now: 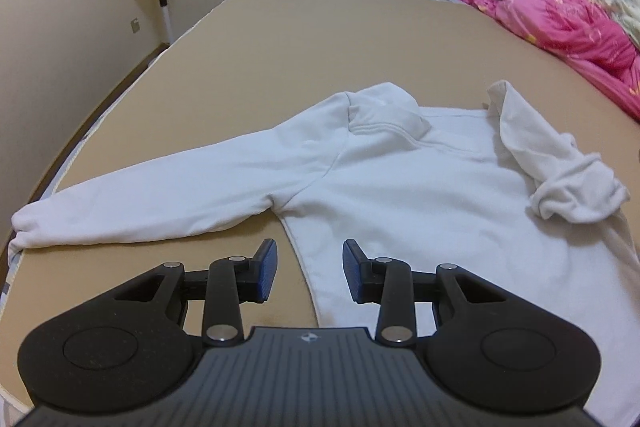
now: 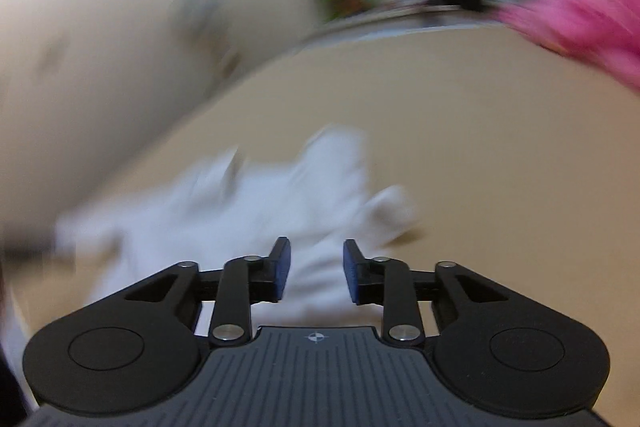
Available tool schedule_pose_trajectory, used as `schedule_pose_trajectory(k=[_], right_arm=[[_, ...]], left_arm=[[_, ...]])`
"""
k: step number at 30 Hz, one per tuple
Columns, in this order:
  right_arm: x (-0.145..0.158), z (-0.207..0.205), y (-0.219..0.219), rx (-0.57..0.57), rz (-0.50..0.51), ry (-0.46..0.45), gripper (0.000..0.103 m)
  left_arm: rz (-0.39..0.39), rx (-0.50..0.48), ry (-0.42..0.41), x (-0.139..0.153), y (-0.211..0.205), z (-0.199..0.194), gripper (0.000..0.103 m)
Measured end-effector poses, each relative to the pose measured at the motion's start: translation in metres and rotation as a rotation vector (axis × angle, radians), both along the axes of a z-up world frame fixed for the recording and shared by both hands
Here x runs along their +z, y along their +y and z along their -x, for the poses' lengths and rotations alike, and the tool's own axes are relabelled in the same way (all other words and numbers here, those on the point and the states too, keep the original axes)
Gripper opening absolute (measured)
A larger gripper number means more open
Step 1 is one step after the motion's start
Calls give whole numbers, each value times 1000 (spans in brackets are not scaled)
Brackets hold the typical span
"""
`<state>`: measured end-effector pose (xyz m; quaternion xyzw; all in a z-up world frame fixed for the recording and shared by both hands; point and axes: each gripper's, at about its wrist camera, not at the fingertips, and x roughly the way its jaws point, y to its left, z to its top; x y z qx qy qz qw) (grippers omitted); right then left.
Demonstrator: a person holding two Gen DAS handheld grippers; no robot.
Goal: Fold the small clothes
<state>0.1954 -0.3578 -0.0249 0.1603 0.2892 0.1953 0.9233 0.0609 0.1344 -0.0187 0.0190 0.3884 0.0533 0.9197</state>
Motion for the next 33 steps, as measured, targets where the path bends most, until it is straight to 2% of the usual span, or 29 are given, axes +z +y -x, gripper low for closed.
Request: schedule_pose_trajectory(k=[3,5,6,8,9,13,17,20,24,26,27,28,29,30,31,32,33], right_arm=[[-19,-13,-45,-192,-188,129,34],[-45,-28,-61,-234,-306,250,34],[-57,-38,-62,-240,-346,303,38],[-76,-60,-49,-228,-352,373,48],[-81,-68,-40,-218,-322,379,49],[-88,-106,-24,-223,-218,308,52],[-96,-133,0,-96,-160,246,51],[-92,-147,9,18,-114,203,0],[-59,-145,-20,55,-167,49,0],[-47,-145,-39,30,-182,7,0],[-43,-144,-44,40,-159,-6,0],[-43,-145,-44,55,-116,1,2],[-46,-146,-44,58,-88,24,9],[-51,-149,-44,68,-83,54,24],[-59,-154,-41,85,-93,86,54],[-66,-157,-38,104,-109,94,71],[-71,-161,-32,131,-117,87,72]], left_arm=[[2,9,0,0,-1,-2,40],[-8,4,8,-3,-2,-3,40],[-14,2,13,-4,-3,-4,40],[-20,3,25,-6,-3,-4,40],[-21,4,30,-8,-2,-5,40],[-31,17,52,-14,-1,-8,40],[-50,20,73,-21,-1,-13,40],[-67,22,94,-27,0,-18,40],[-81,26,107,-32,2,-24,40],[-85,26,111,-33,2,-25,40],[-89,24,111,-34,1,-25,40],[-98,22,112,-34,0,-26,40],[-107,21,113,-35,-1,-26,40],[-114,23,116,-36,-1,-26,40],[-116,25,120,-37,-1,-26,40],[-118,27,124,-38,-1,-27,40],[-120,30,127,-39,-1,-27,40]])
